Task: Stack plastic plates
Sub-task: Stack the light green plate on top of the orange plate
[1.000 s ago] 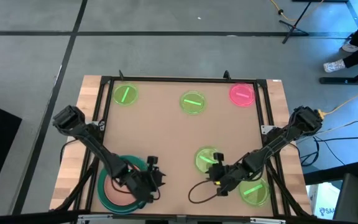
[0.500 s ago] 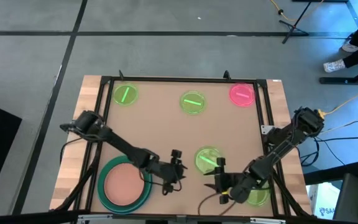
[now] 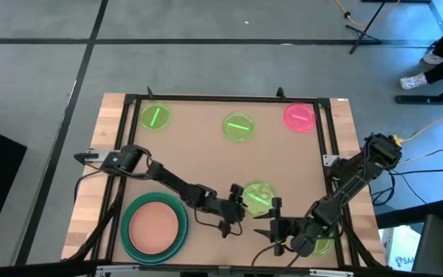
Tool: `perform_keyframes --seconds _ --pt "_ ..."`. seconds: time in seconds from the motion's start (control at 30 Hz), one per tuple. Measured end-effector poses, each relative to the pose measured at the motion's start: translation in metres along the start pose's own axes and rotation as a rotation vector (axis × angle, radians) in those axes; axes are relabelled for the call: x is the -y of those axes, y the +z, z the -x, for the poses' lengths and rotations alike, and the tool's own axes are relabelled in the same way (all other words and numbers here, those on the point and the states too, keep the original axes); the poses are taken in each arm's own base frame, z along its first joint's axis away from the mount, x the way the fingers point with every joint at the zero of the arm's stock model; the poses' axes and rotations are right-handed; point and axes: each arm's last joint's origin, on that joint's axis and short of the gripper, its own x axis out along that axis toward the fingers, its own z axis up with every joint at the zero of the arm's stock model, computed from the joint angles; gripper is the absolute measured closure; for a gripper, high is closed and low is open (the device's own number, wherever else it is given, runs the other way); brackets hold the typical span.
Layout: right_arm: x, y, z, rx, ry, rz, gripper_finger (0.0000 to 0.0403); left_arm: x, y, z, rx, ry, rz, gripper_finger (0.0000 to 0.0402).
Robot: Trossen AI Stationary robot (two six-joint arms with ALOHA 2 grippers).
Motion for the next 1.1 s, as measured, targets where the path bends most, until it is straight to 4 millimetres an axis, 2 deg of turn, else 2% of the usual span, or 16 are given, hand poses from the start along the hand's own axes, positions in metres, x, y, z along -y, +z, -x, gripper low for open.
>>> perform_keyframes --seconds 0.33,0.47,0.7,0.8,0.93,1.1 --pt "0.0 0.0 0.0 0.0 0.0 -0.002 0.0221 -0.014 -0.008 -0.006 -0.053 -0.032 0.001 0.025" --pt "0.0 0.0 0.0 -0.001 0.0 -0.002 0.0221 -0.014 -0.01 -0.005 -0.074 -0.037 -0.02 0.0289" --pt "0.0 0.0 0.0 0.0 -0.001 -0.002 0.0221 -0.014 -0.009 -0.005 -0.072 -0.029 -0.023 0.0388" --pt "0.001 0.0 0.0 0.01 -0.03 -0.001 0.0221 -0.014 -0.007 0.001 -0.086 -0.024 0.008 0.0395" --pt "0.0 0.0 0.003 0.03 -0.069 0.015 0.0221 -0.009 0.008 0.025 -0.1 -0.032 0.049 0.0399" --pt "-0.005 -0.001 0.007 0.038 -0.054 0.039 0.0221 0.003 0.035 0.081 -0.121 -0.005 0.091 0.0399"
